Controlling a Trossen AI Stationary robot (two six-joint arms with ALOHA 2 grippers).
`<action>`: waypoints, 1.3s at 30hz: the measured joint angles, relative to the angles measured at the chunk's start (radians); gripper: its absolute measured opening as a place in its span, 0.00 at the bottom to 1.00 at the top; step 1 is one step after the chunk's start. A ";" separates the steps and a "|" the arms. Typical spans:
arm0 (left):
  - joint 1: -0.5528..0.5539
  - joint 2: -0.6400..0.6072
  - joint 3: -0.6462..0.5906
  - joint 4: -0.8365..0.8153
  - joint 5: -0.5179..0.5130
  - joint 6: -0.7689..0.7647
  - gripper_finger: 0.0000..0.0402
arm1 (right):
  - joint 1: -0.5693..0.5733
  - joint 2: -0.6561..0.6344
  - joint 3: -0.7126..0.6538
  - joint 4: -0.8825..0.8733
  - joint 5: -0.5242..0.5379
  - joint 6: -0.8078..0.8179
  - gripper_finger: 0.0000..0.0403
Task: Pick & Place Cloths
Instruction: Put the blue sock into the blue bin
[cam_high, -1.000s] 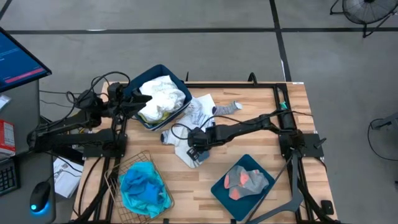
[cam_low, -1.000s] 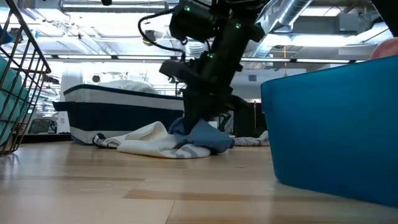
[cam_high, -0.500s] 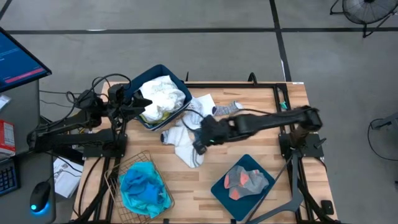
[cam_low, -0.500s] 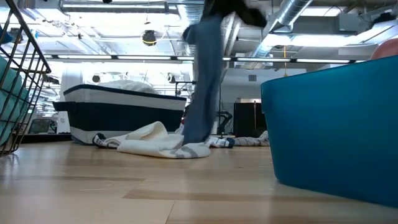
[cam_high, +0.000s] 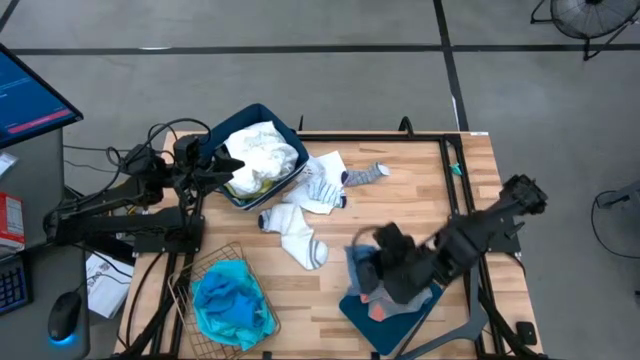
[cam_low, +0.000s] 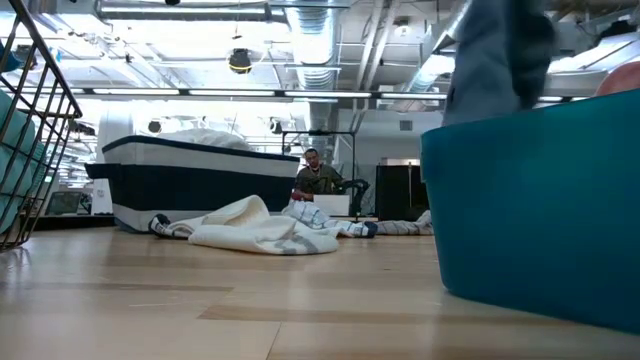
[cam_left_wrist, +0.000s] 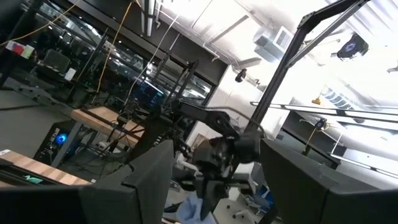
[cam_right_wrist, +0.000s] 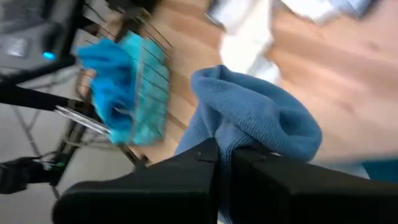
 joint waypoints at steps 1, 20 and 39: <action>0.000 0.000 0.000 0.000 0.000 0.000 0.56 | 0.025 0.007 0.000 -0.035 0.001 0.052 0.00; 0.000 0.000 0.000 -0.002 0.006 0.000 0.56 | 0.111 0.426 0.000 -0.312 -0.346 0.386 0.00; 0.000 0.000 0.000 -0.003 0.008 0.000 0.56 | 0.043 0.599 -0.011 -0.061 -0.458 0.054 0.03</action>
